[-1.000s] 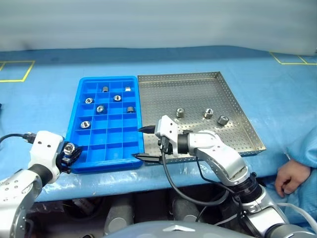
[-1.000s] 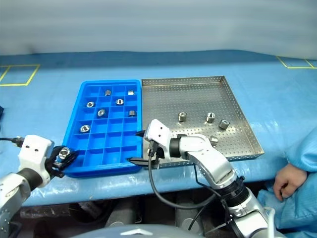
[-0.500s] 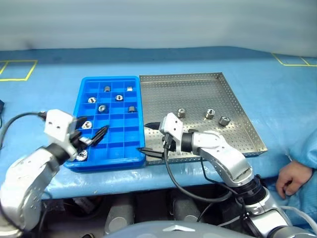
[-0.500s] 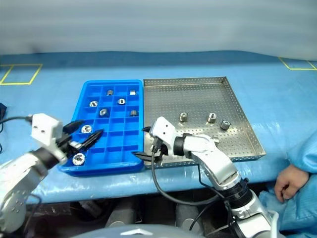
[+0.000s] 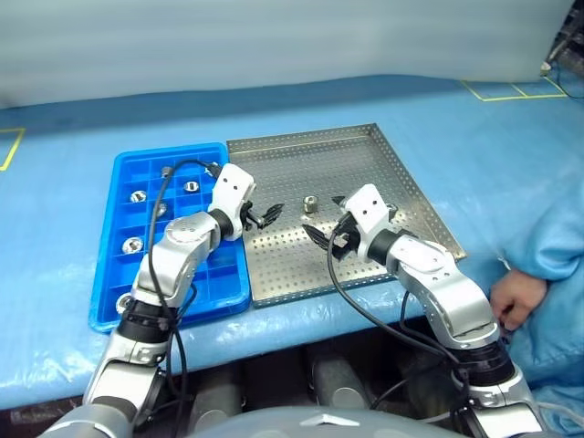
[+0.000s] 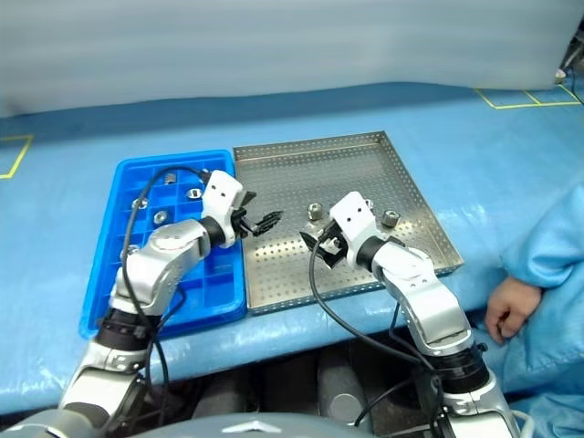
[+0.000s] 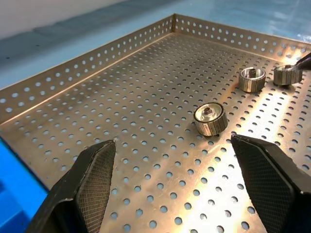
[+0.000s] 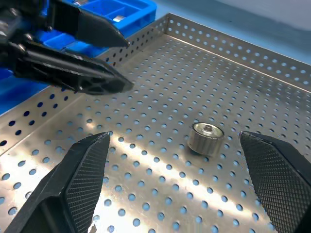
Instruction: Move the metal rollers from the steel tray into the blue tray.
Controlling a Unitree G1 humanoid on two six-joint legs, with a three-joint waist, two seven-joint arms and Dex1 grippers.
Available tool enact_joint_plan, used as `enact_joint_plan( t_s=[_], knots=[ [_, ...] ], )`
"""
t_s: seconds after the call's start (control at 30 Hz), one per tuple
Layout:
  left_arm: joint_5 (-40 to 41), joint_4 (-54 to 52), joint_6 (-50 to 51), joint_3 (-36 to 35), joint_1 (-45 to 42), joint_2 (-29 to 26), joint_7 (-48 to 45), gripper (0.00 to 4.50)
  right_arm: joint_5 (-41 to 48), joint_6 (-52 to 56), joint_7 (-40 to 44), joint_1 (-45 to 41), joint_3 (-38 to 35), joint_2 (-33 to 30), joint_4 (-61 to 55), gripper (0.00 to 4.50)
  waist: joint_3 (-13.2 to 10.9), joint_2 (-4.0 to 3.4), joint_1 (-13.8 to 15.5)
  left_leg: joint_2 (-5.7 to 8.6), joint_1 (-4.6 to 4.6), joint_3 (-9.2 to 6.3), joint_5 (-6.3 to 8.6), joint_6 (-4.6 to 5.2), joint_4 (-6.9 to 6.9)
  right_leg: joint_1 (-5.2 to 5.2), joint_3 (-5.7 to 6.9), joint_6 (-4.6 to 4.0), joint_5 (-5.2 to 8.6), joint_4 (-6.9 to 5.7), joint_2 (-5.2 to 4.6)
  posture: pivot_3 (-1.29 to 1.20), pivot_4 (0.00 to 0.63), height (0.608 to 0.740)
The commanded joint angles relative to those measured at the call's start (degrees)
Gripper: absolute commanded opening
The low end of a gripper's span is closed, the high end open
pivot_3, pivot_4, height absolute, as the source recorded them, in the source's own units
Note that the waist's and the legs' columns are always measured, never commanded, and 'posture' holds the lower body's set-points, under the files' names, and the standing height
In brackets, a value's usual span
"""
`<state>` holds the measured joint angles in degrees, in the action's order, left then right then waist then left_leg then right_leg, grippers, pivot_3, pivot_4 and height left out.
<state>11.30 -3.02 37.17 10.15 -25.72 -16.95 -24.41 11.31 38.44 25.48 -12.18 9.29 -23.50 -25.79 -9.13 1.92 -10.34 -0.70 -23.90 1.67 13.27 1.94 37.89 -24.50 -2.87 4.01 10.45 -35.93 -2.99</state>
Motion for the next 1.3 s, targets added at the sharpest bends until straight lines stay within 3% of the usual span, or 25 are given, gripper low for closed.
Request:
enact_joint_plan(
  t_s=[0.03, 0.43, 0.8, 0.9, 1.0, 1.17, 1.3],
  knots=[
    [-2.5, 6.3, -3.4, 1.9, -4.0, 2.6, 0.2, 4.12, 0.1, 0.9, -1.5, 1.9, -1.6, 0.1, -4.5, 4.5, 0.0, 0.0, -1.2, 0.04, -0.02, -0.05, 0.0, 0.01, 0.02, 0.01, -0.01, 0.07, 0.02, 0.0, -0.01, -0.4, 0.15, 0.74],
    [-7.9, 23.5, -7.8, 1.3, -10.7, 7.6, 4.4, 4.12, -1.2, 1.2, -4.4, 4.0, -0.6, 1.6, -5.5, 4.5, 0.0, -0.03, -10.7, 0.08, 0.05, 0.03, 0.01, 0.09, 0.0, 0.03, -0.33, 0.91, -0.15, -0.01, -0.05, -0.45, 0.15, 0.74],
    [-9.5, 24.5, -8.4, -0.1, -9.6, 7.9, 6.6, 4.12, -1.4, 0.6, -4.7, 3.5, -0.8, 2.3, -4.2, 4.5, 0.0, -0.03, -12.7, 0.08, 0.09, 0.14, 0.0, 0.22, -0.01, 0.02, -0.64, 1.2, -0.22, -0.03, -0.16, -0.42, 0.15, 0.74],
    [-8.5, 23.6, -7.7, -0.9, -8.3, 8.7, 6.4, 3.56, -1.5, 0.6, -4.4, 3.4, -0.3, 2.6, -4.0, 4.5, 0.0, -0.03, -12.7, 0.08, 0.09, 0.15, 0.0, 0.22, -0.02, 0.02, -0.66, 1.22, -0.23, -0.02, -0.17, -0.42, 0.15, 0.74],
    [-8.6, 22.7, -6.7, -0.7, -7.1, 9.5, 6.3, 2.61, -1.6, 0.4, -4.3, 3.4, 0.4, 3.1, -3.7, 4.5, 0.0, -0.03, -12.6, 0.08, 0.09, 0.15, 0.0, 0.23, -0.02, 0.02, -0.67, 1.23, -0.23, -0.02, -0.18, -0.42, 0.15, 0.74],
    [-8.5, 22.4, -6.9, -1.4, -6.5, 10.2, 6.1, 2.61, -2.1, 0.1, -4.4, 3.7, 1.0, 3.9, -3.3, 4.5, 0.0, -0.03, -12.7, 0.1, 0.1, 0.16, 0.01, 0.23, -0.02, 0.04, -0.67, 1.25, -0.24, -0.02, -0.2, -0.42, 0.15, 0.74],
    [-8.4, 20.8, -6.7, -1.3, -6.5, 9.8, 4.8, 1.84, -2.0, -0.2, -4.2, 3.9, 1.8, 4.6, -3.1, 4.5, 0.0, -0.03, -12.7, 0.11, 0.1, 0.16, 0.0, 0.24, -0.02, 0.04, -0.68, 1.26, -0.25, -0.02, -0.21, -0.42, 0.15, 0.74]
  ],
)
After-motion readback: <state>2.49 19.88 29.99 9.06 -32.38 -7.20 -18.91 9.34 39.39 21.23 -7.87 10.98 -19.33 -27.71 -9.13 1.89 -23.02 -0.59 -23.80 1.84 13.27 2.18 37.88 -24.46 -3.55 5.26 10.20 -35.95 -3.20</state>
